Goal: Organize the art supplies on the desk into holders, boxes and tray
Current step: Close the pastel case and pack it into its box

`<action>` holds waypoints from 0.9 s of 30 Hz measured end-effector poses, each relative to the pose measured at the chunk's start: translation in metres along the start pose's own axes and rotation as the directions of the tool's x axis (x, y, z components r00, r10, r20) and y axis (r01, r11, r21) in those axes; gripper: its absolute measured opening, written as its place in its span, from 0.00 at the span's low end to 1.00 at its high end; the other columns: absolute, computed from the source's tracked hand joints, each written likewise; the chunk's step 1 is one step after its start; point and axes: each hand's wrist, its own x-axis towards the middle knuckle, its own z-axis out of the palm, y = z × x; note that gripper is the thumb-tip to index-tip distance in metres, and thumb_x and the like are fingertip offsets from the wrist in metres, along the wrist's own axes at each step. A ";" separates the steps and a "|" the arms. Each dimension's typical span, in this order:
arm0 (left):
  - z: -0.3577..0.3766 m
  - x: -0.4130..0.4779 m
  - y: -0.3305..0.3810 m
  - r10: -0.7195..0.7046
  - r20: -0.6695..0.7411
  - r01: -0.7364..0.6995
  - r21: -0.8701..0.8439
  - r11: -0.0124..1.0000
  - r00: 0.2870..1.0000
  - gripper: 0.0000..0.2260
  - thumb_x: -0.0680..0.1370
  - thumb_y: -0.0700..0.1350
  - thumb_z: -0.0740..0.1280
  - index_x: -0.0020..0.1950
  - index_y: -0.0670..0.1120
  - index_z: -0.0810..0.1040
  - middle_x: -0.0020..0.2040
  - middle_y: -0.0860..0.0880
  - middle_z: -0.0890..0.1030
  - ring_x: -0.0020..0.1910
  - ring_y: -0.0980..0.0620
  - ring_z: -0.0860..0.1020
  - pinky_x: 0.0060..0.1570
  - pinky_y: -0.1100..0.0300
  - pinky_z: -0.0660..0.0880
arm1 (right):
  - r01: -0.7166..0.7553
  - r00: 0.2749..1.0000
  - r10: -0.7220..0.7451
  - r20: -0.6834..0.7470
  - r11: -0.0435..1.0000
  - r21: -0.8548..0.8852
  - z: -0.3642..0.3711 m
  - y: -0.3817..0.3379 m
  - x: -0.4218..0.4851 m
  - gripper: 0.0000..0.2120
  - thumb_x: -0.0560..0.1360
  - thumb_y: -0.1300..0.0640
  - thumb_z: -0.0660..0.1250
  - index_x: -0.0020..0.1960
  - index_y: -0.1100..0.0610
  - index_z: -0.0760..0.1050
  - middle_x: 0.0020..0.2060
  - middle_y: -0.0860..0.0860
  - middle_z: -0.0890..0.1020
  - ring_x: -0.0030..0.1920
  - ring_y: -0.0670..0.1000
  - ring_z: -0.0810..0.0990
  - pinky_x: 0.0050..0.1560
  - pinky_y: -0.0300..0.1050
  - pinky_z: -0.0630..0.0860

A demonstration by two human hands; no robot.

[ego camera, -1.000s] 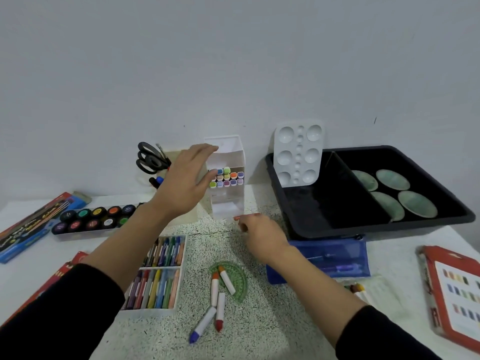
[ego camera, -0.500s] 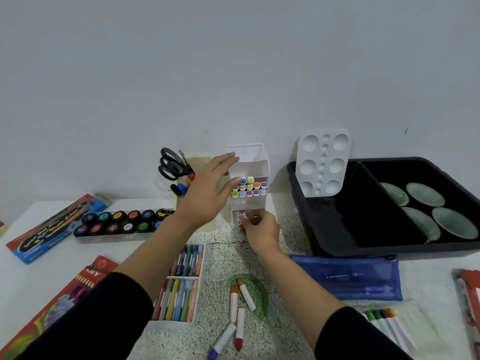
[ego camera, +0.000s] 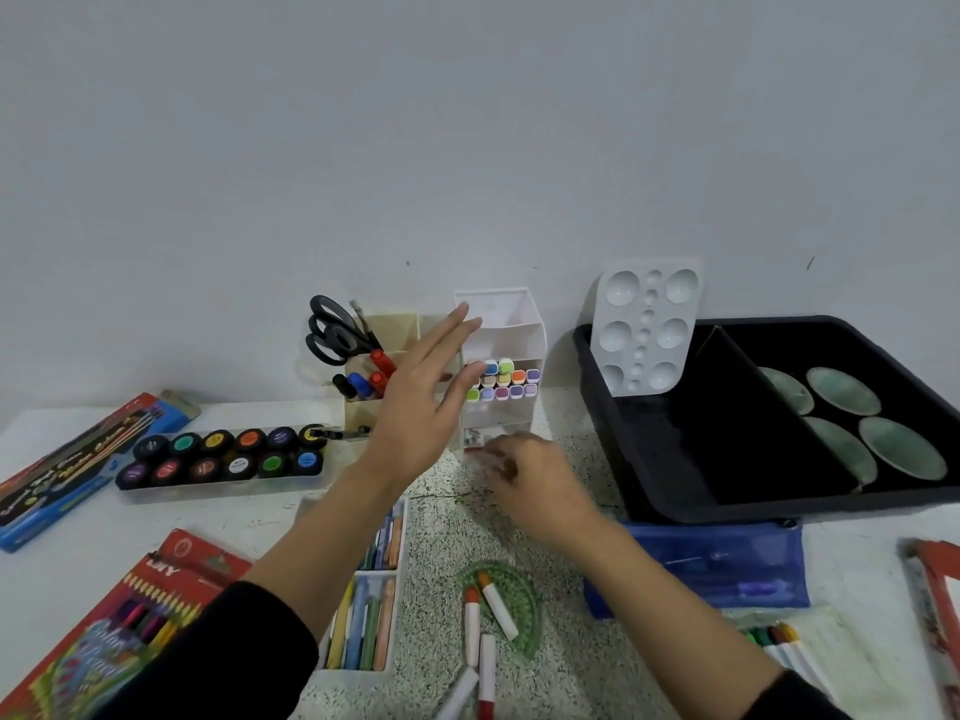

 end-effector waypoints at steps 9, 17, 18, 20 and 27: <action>0.013 -0.047 0.025 -0.200 -0.065 0.188 -0.155 0.970 0.978 0.23 0.83 0.54 0.63 0.78 0.58 0.65 0.75 0.60 0.70 0.74 0.63 0.67 0.72 0.47 0.70 | 0.247 0.947 -0.134 0.290 0.883 -0.400 -0.062 0.031 -0.071 0.13 0.82 0.53 0.58 0.63 0.56 0.73 0.52 0.52 0.78 0.52 0.54 0.78 0.50 0.51 0.78; 0.011 -0.032 0.030 -0.169 0.000 0.169 0.076 0.983 0.986 0.26 0.83 0.61 0.59 0.80 0.63 0.55 0.74 0.50 0.67 0.71 0.52 0.69 0.67 0.40 0.73 | 0.304 0.918 -0.171 0.358 0.883 -0.358 -0.053 0.049 -0.109 0.12 0.81 0.51 0.58 0.52 0.55 0.78 0.48 0.50 0.79 0.46 0.53 0.79 0.46 0.48 0.75; 0.011 -0.027 0.031 -0.162 0.024 0.159 0.112 0.981 0.986 0.25 0.83 0.61 0.57 0.80 0.62 0.56 0.74 0.49 0.67 0.71 0.51 0.69 0.68 0.40 0.72 | 0.283 0.921 -0.165 0.354 0.906 -0.314 -0.053 0.051 -0.110 0.12 0.81 0.51 0.58 0.52 0.55 0.78 0.48 0.50 0.79 0.46 0.53 0.79 0.47 0.50 0.77; 0.012 -0.019 0.032 -0.156 0.047 0.145 0.183 0.972 0.987 0.25 0.83 0.61 0.56 0.80 0.59 0.57 0.75 0.50 0.66 0.72 0.51 0.68 0.70 0.41 0.69 | 0.233 0.940 -0.151 0.306 0.939 -0.252 -0.050 0.053 -0.112 0.12 0.81 0.51 0.59 0.53 0.55 0.78 0.49 0.49 0.77 0.46 0.53 0.79 0.49 0.53 0.77; 0.006 0.007 0.034 -0.153 0.023 0.138 0.309 0.941 0.988 0.24 0.84 0.60 0.55 0.79 0.58 0.58 0.65 0.46 0.72 0.46 0.56 0.77 0.52 0.55 0.72 | 0.078 0.969 0.060 0.240 0.848 -0.525 -0.034 0.033 -0.094 0.24 0.83 0.48 0.58 0.74 0.60 0.63 0.66 0.62 0.69 0.66 0.62 0.71 0.68 0.53 0.70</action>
